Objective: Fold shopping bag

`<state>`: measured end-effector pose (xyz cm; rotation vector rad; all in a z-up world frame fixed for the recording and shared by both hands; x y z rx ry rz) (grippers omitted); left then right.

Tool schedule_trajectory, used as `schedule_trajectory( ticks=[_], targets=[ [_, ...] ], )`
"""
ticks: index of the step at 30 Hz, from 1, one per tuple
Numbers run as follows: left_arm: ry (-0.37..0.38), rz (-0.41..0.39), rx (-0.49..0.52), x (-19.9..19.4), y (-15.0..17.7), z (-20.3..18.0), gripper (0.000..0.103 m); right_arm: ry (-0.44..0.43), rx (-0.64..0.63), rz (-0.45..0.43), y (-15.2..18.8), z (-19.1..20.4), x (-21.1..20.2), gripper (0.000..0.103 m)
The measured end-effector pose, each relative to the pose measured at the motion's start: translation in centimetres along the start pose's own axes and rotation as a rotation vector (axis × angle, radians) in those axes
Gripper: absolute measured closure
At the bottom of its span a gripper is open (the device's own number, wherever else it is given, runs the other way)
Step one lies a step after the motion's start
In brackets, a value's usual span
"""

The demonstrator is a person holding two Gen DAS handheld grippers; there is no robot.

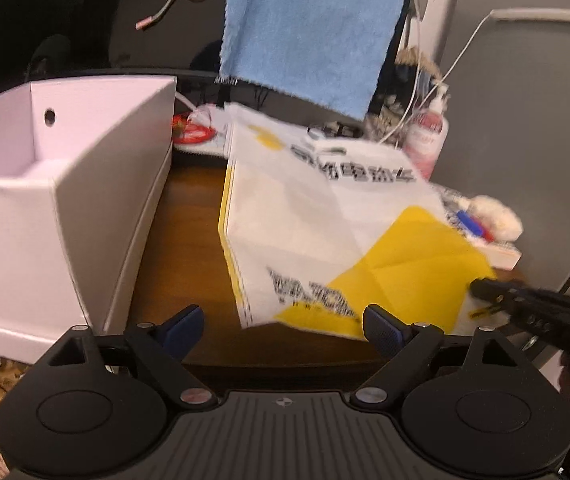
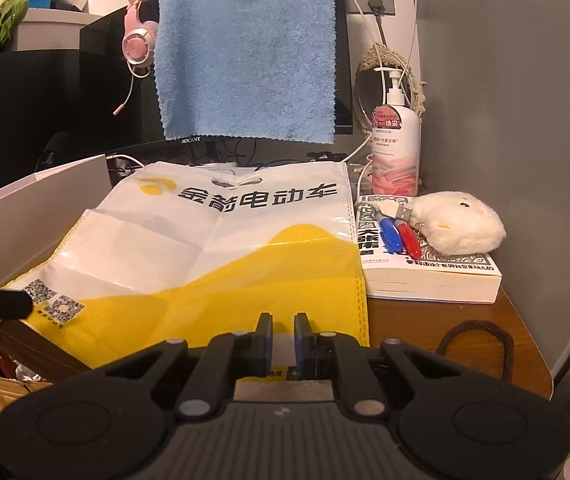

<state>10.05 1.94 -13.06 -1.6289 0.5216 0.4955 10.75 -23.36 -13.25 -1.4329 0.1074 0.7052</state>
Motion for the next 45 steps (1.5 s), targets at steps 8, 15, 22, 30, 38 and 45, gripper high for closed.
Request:
schedule_trajectory(
  ticks=[8,15,22,30,38,45],
  targets=[
    [0.159,0.058,-0.222,1.7,-0.4,0.8,0.016,-0.022,0.027,-0.004,0.0,-0.4,0.1,0.092],
    [0.153,0.028,-0.26,2.1,-1.0,0.2,0.094,-0.027,0.032,-0.005,0.2,-0.1,0.6,0.092],
    [0.086,-0.119,-0.185,-1.5,-1.8,0.7,0.096,-0.086,0.024,0.016,-0.2,1.4,1.7,0.092],
    [0.123,-0.205,0.003,-4.4,-2.2,-1.9,0.094,-0.228,0.108,0.07,-0.3,3.0,3.6,0.091],
    [0.34,-0.103,0.086,-1.1,-2.1,-6.5,0.063,-0.301,0.312,0.057,-0.6,0.5,2.6,0.086],
    [0.48,-0.019,0.085,1.8,-1.6,-9.8,0.049,-0.342,0.538,-0.098,-1.1,-5.7,-3.4,0.059]
  ],
)
Point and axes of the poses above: each gripper's, at about its wrist camera, not at the fingertips, and x roughly the way its jaws point, z to its left, y to its underside, the point moved 4 cm from there along x, roughly the way its jaws point, and after that the axes turned 9 degrees about -y, right-handed, at the moved point
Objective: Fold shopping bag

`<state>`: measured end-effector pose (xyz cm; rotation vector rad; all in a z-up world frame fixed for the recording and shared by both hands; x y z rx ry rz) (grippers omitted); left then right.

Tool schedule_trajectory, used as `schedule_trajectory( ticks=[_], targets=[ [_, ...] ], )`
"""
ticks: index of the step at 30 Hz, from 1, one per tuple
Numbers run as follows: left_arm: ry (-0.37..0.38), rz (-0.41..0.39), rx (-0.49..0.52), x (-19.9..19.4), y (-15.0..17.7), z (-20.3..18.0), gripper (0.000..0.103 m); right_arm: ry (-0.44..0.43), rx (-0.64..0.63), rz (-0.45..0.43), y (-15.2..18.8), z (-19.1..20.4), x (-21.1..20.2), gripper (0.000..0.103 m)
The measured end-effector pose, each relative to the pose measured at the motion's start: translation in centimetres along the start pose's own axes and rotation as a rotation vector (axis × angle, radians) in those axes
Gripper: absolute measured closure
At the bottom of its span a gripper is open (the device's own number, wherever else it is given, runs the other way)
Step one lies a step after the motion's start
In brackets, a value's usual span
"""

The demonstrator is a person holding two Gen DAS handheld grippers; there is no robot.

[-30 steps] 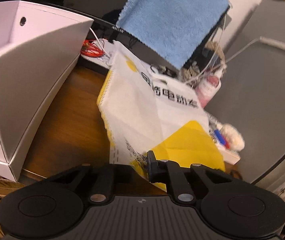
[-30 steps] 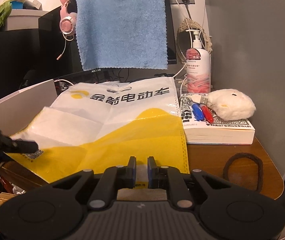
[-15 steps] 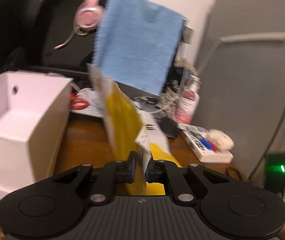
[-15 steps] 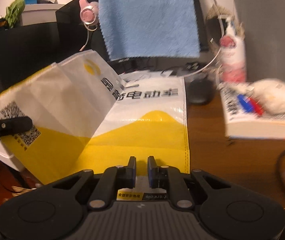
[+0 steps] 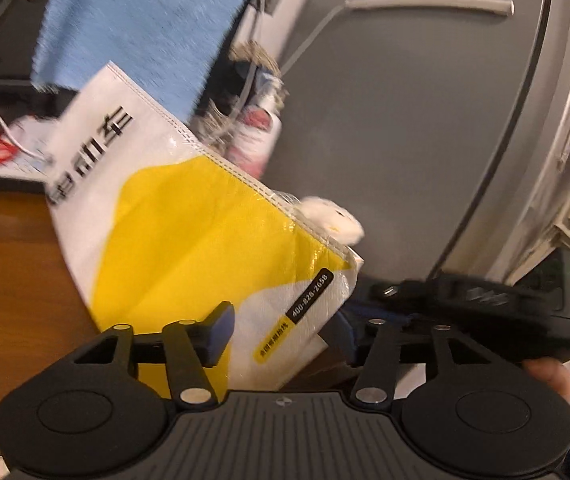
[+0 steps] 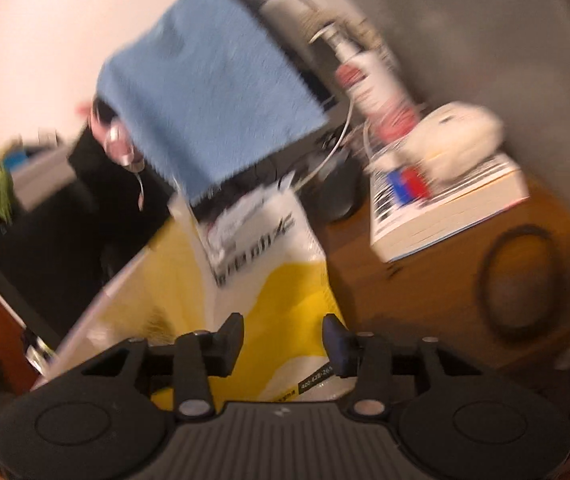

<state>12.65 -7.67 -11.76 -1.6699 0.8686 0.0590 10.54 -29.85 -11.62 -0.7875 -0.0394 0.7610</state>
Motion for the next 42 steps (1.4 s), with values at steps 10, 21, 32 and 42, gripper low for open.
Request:
schedule_trajectory(
  ticks=[10,21,32,42],
  targets=[
    [0.054,0.092,-0.021,2.4,1.3,-0.5,0.049,-0.115,0.118,-0.005,0.3,-1.9,-0.6,0.054],
    [0.013,0.017,0.049,-1.8,-1.1,1.8,0.055,0.016,0.14,0.013,1.0,-3.9,1.9,0.095],
    [-0.275,0.134,0.073,8.5,-5.3,6.8,0.092,0.045,0.13,0.016,0.6,-3.5,1.4,0.089],
    [-0.299,0.157,0.001,7.7,-3.8,7.5,0.092,-0.029,0.277,-0.048,3.4,-2.6,-1.6,0.047]
  ],
)
Point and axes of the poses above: each gripper's, at about its wrist camera, not at the fingertips, and x roughly the way its jaws point, z to its left, y to its underside, the point moved 4 cm from there along x, roughly the way its jaws point, and after that the axes turned 9 degrees about -y, right-handed, at the moved point
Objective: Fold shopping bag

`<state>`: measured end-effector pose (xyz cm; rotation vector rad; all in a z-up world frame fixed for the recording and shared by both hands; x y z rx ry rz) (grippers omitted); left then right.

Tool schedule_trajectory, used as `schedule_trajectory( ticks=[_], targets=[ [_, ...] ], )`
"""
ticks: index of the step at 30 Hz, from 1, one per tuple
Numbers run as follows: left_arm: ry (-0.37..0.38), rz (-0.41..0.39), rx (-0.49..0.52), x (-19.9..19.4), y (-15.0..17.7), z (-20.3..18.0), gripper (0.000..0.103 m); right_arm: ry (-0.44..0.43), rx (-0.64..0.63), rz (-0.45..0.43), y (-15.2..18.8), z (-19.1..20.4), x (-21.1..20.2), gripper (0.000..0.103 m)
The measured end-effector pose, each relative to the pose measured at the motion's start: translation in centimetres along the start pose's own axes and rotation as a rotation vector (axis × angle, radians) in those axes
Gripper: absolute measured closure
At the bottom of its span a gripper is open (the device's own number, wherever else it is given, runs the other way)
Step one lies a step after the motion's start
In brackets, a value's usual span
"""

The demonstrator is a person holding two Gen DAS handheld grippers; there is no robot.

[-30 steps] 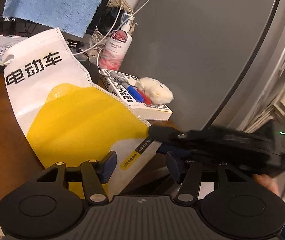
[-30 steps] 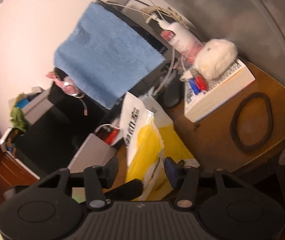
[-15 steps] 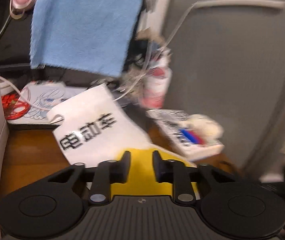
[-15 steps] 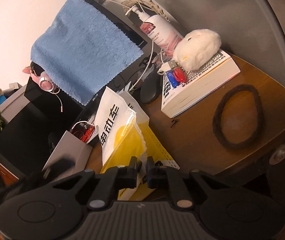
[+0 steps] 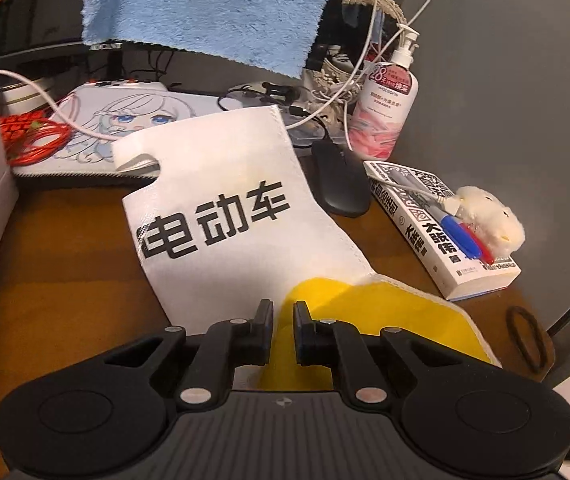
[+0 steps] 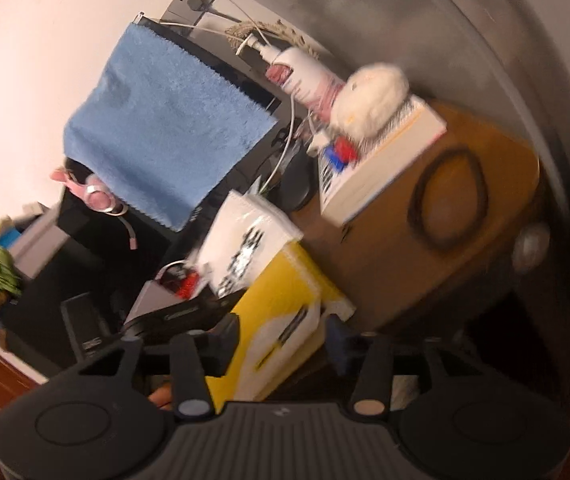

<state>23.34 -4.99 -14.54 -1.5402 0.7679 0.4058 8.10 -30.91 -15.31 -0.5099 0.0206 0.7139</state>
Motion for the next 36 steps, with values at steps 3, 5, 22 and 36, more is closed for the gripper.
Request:
schedule_trajectory(
  ticks=[3,5,22,36],
  targets=[
    [-0.036,-0.012,-0.006,-0.7,0.6,-0.1,0.092,-0.032,0.109,0.009,1.7,-0.8,-0.2,0.046],
    [-0.047,-0.014,-0.028,-1.0,0.9,0.1,0.092,-0.05,0.176,0.002,2.8,-1.5,-0.1,0.045],
    [-0.028,0.01,-0.131,-3.3,3.0,1.2,0.092,-0.151,0.244,0.01,6.5,0.5,3.4,0.093],
    [0.235,0.097,-0.173,-3.6,5.0,-2.4,0.092,-0.1,0.018,-0.224,-3.4,2.8,0.9,0.099]
  ],
)
Point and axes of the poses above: each gripper's, at about its wrist camera, not at the fingertips, and x roughly the way its jaws point, z to its left, y to its underside, the point moved 4 cm from there along x, roughly the way its jaws point, and after that the axes turned 9 degrees about -y, right-handed, at the moved point
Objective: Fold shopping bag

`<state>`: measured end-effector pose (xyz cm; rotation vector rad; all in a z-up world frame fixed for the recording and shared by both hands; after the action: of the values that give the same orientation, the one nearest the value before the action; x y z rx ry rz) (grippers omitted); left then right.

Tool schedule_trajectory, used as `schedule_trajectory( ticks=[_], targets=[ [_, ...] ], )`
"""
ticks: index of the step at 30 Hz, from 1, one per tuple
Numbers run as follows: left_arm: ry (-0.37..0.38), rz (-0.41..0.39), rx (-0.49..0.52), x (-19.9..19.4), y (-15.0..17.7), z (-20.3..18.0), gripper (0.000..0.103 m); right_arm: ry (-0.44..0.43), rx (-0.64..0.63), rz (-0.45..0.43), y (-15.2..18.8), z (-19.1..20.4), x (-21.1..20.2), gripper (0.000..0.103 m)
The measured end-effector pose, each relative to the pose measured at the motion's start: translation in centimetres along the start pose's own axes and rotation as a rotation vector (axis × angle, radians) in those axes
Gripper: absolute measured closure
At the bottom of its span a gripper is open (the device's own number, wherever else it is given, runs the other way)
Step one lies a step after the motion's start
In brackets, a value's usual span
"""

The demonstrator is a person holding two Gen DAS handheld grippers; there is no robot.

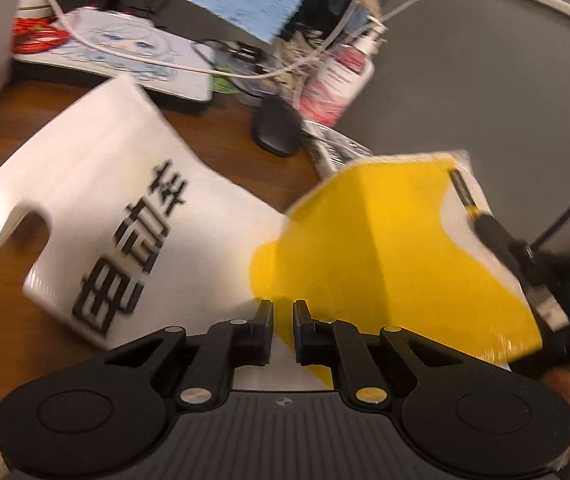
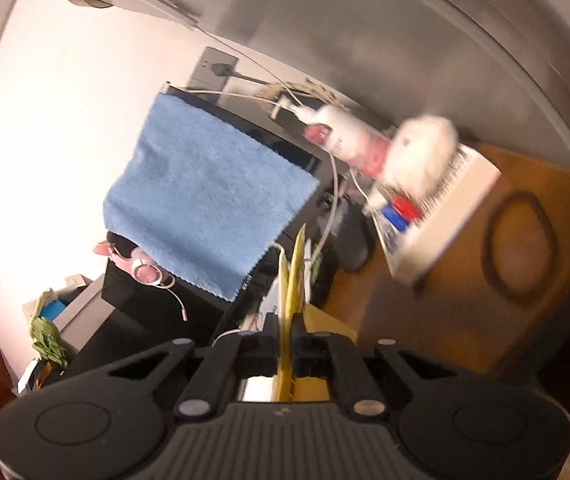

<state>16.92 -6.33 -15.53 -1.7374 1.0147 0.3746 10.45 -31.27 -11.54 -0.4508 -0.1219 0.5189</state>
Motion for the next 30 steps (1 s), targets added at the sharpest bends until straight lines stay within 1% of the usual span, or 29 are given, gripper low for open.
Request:
schedule_trajectory(
  ticks=[1,3,5,7,10,11,13,15,18,20,25,27,30],
  targets=[
    [0.024,0.004,0.008,0.1,0.1,-0.1,0.092,0.001,-0.003,-0.003,-0.5,0.0,0.1,0.099],
    [0.049,-0.005,0.038,-0.5,0.0,-0.3,0.092,0.007,-0.01,-0.011,-1.4,0.0,0.1,0.099],
    [0.056,-0.047,0.098,-1.9,-0.2,-0.6,0.092,0.021,-0.037,-0.005,-2.2,0.2,0.1,0.1],
    [0.027,-0.116,0.164,-3.8,-0.7,-0.5,0.092,0.039,-0.066,0.007,-3.0,0.4,0.0,0.1],
    [-0.085,-0.192,0.234,-5.7,-1.4,0.4,0.092,0.074,-0.111,0.035,-4.2,0.6,-0.1,0.1],
    [-0.117,-0.2,0.245,-6.0,-1.6,1.0,0.092,0.082,-0.124,0.04,-4.4,0.8,-0.2,0.1],
    [-0.18,-0.197,0.242,-5.9,-2.0,2.2,0.092,0.087,-0.147,0.048,-4.7,1.0,-0.3,0.1],
    [-0.219,-0.179,0.233,-5.3,-2.1,3.2,0.092,0.084,-0.167,0.056,-4.9,1.4,-0.4,0.1],
    [-0.232,-0.162,0.219,-4.9,-2.1,4.1,0.092,0.085,-0.194,0.063,-5.0,2.0,-0.1,0.1],
    [-0.22,-0.138,0.2,-4.4,-2.2,4.7,0.092,0.082,-0.206,0.076,-5.0,2.4,0.2,0.1],
    [-0.141,-0.068,0.164,-3.5,-1.4,5.1,0.092,0.057,-0.215,0.09,-5.1,3.3,0.8,0.1],
    [-0.135,-0.069,0.154,-3.3,-1.2,5.1,0.095,0.038,-0.202,0.103,-4.7,3.4,1.4,0.1],
    [-0.132,-0.069,0.146,-3.3,-1.1,5.0,0.095,0.004,-0.167,0.141,-3.6,3.4,2.9,0.099]
  ],
)
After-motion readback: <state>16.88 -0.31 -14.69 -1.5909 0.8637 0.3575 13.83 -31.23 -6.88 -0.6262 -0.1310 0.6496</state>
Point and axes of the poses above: each gripper's, at about its wrist camera, not at the fingertips, and x roughly the way its jaws point, z to its left, y to its underside, the point moved 4 cm from there along x, roughly the way its jaws point, and after that the axes turned 9 degrees about -y, right-handed, at the moved point
